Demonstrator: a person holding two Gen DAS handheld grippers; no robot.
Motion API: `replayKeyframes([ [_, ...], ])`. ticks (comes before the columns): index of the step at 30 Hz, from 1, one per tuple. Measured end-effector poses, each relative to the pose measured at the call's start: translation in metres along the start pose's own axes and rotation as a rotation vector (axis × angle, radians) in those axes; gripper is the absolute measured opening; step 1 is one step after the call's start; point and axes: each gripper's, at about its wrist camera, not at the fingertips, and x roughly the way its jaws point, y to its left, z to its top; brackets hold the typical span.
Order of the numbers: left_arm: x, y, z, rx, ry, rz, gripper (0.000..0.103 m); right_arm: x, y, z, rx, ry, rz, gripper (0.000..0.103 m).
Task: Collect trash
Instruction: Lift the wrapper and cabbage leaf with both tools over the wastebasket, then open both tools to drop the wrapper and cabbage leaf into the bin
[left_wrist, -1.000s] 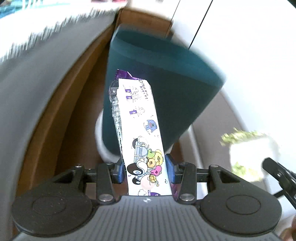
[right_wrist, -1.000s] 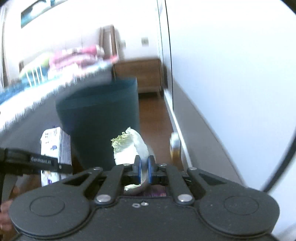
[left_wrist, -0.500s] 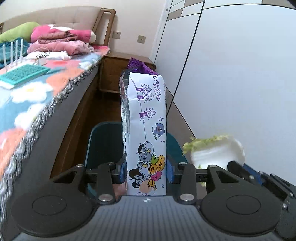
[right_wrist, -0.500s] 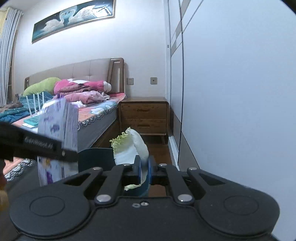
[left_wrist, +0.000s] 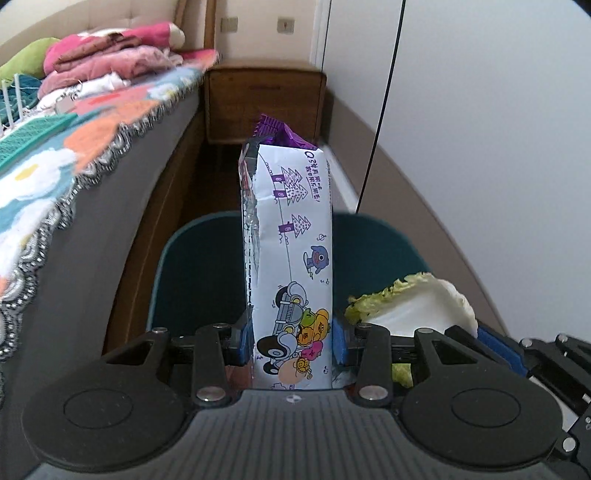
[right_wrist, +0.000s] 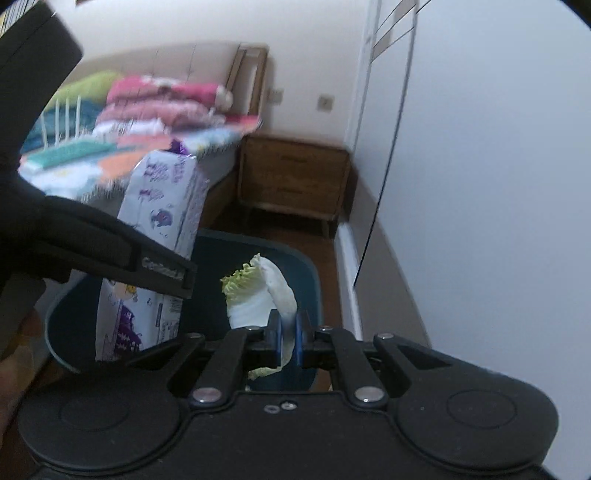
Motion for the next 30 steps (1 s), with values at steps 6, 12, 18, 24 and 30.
replayKeyframes([
  [6,0.028,0.004,-0.006,0.011,0.089,0.022,0.040,0.014,0.010,-0.003,-0.042,0.070,0.021,0.006],
  [12,0.048,0.015,-0.006,-0.020,0.162,0.004,0.040,0.022,0.016,-0.002,-0.062,0.123,0.040,0.011],
  [18,0.053,0.020,-0.008,-0.045,0.179,-0.011,0.044,0.017,0.019,-0.004,-0.076,0.125,0.061,0.025],
  [24,0.045,0.018,-0.008,-0.047,0.140,-0.025,0.068,0.010,0.014,-0.005,-0.067,0.107,0.073,0.041],
  [30,0.025,0.008,-0.009,-0.006,0.093,-0.002,0.071,0.001,0.007,0.001,-0.061,0.080,0.094,0.054],
])
